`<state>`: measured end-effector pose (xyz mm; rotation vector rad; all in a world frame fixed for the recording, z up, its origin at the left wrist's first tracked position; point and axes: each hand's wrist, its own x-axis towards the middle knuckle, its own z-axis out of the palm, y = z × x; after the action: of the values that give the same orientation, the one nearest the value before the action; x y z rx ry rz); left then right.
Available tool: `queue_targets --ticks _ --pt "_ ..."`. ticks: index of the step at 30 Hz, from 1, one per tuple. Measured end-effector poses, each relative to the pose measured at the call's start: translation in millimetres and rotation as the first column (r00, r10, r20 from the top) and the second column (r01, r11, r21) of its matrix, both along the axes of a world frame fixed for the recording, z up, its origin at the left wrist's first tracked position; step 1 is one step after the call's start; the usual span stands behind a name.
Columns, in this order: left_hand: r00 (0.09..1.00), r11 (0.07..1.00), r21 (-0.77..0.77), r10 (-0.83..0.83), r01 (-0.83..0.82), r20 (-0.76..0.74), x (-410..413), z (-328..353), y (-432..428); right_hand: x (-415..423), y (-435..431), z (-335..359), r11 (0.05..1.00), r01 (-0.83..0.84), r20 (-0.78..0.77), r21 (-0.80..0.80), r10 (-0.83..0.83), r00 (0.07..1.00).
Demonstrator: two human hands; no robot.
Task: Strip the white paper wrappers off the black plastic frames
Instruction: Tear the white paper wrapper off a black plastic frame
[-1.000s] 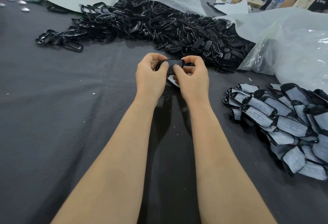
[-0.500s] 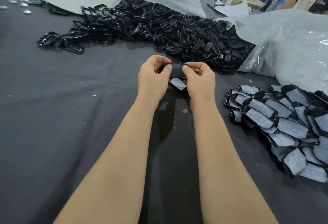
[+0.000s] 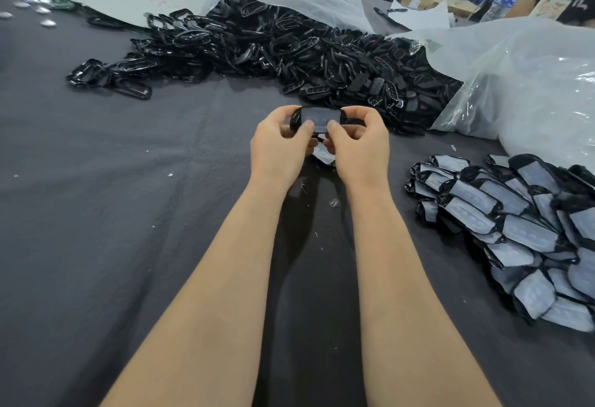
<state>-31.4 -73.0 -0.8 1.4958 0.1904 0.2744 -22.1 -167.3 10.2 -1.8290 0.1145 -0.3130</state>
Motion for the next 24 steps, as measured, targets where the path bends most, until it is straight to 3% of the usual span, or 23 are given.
queue_targets --ticks 7,24 --pt "1.0 1.0 0.008 0.025 -0.026 0.003 -1.3 1.8 3.1 -2.0 3.9 -0.2 1.0 -0.016 0.001 -0.009 0.016 1.0" --pt "0.998 0.979 0.197 0.053 -0.06 0.043 -9.9 8.1 -1.0 -2.9 3.0 -0.6 0.996 -0.022 0.048 -0.085 0.026 0.999"
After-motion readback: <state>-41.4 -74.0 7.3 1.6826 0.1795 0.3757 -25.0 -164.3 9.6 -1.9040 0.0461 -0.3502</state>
